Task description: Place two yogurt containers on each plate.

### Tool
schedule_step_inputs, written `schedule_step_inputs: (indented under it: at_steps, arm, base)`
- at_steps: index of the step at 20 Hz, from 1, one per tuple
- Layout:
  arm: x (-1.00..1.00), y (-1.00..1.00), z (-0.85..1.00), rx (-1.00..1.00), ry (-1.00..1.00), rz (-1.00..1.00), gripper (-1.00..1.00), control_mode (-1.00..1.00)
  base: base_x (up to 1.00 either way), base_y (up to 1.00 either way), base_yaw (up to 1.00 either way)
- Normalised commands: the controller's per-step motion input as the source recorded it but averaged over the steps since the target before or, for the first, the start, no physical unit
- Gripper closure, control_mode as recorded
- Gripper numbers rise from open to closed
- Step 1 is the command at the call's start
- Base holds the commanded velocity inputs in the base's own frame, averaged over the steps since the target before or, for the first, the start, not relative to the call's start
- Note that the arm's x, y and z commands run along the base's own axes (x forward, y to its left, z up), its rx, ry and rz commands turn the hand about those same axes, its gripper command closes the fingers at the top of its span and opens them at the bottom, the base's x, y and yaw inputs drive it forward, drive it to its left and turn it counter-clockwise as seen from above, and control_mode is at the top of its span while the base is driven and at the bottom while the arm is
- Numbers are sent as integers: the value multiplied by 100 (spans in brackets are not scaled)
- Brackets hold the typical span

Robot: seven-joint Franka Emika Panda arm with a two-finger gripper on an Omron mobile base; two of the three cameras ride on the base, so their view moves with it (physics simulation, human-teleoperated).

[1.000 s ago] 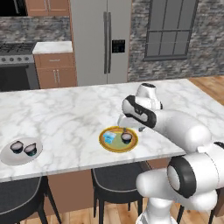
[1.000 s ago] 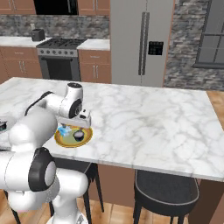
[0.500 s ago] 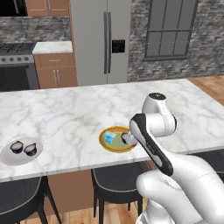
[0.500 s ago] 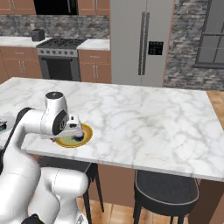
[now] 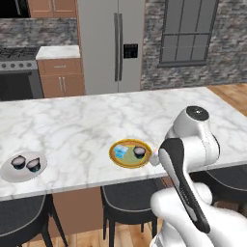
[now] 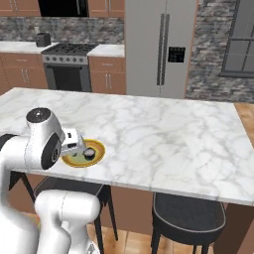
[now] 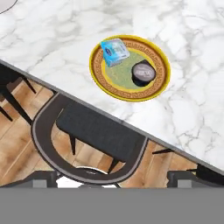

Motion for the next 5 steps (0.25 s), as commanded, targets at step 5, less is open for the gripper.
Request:
schedule_step_inputs:
  at_steps: [5]
  arm:
    - [-71, -20, 13, 1, -18, 0, -100, -100]
  base:
    - [0, 0, 0]
